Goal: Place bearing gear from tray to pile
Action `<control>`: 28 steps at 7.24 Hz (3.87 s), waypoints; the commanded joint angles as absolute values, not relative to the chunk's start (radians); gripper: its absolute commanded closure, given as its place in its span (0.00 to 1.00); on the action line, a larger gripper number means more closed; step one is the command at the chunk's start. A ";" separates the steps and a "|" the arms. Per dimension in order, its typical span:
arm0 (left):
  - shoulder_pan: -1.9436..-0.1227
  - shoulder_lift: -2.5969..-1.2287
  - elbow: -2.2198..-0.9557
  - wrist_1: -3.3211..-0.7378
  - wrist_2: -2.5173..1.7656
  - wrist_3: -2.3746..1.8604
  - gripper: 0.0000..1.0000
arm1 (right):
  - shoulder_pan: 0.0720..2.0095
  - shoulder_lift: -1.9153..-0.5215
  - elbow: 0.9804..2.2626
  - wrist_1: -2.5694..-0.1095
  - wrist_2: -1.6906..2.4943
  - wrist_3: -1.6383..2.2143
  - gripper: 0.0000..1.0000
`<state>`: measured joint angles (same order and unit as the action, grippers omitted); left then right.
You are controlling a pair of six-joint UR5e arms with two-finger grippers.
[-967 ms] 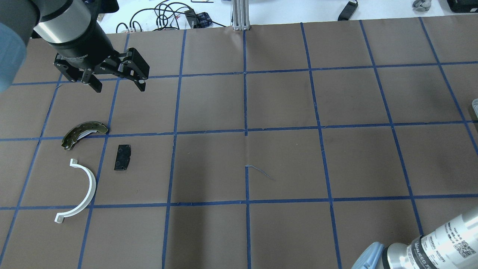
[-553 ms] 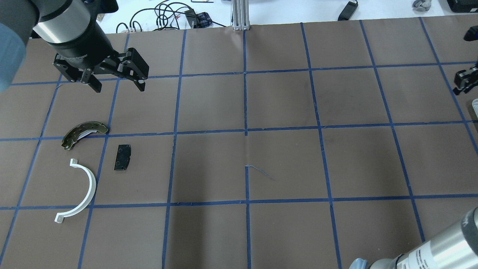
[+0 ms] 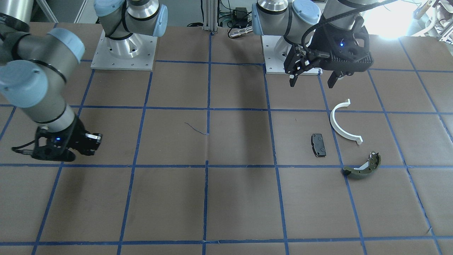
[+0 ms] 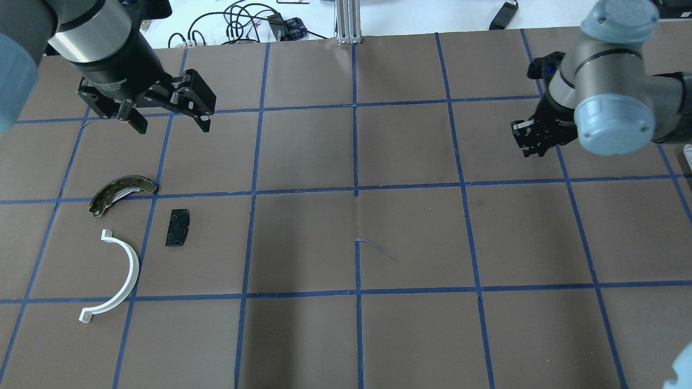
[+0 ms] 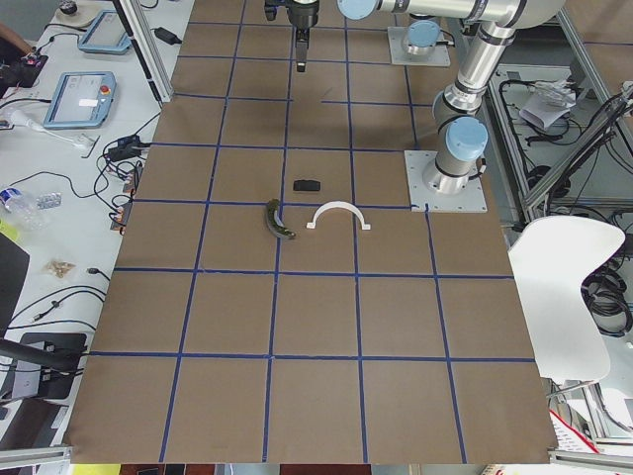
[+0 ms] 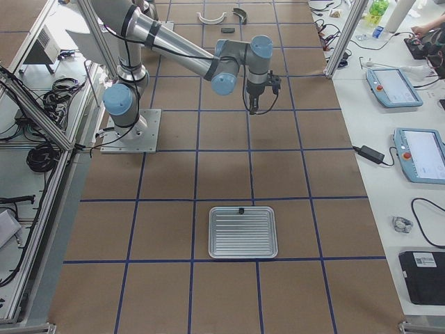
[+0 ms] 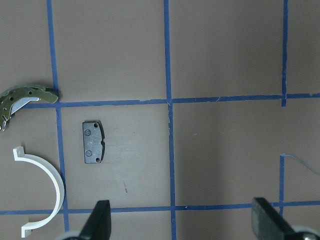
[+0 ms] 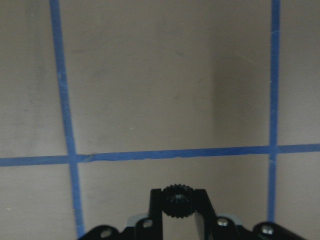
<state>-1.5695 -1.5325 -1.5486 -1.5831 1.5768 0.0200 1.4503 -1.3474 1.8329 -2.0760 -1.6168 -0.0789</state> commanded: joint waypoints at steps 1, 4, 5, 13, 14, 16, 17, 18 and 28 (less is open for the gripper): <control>-1.569 -1.532 -1.549 -1.583 1.577 0.020 0.00 | 1.694 -1.341 1.836 -2.091 -1.614 0.203 0.87; -1.569 -1.531 -1.554 -1.583 1.578 0.021 0.00 | 1.885 -1.293 1.836 -2.103 -1.499 0.432 0.87; -1.569 -1.531 -1.555 -1.583 1.578 0.021 0.00 | 1.955 -1.261 1.839 -2.171 -1.499 0.499 0.87; -1.572 -1.529 -1.563 -1.583 1.580 0.032 0.00 | 1.811 -1.274 1.784 -2.086 -1.520 0.296 0.00; -1.574 -1.543 -1.568 -1.582 1.578 0.019 0.00 | 1.687 -1.337 1.786 -1.998 -1.551 0.100 0.00; -1.583 -1.607 -1.626 -1.469 1.575 -0.053 0.00 | 1.492 -1.399 1.786 -1.965 -1.636 -0.222 0.00; -1.589 -1.659 -1.682 -1.413 1.575 -0.081 0.00 | 1.401 -1.410 1.786 -1.948 -1.673 -0.361 0.00; -1.648 -1.687 -1.737 -1.340 1.578 -0.112 0.00 | 1.291 -1.433 1.786 -1.945 -1.677 -0.562 0.00; -1.945 -2.026 -1.858 -0.758 1.589 -0.459 0.00 | 0.720 -1.094 1.519 -1.993 -1.689 -1.949 0.00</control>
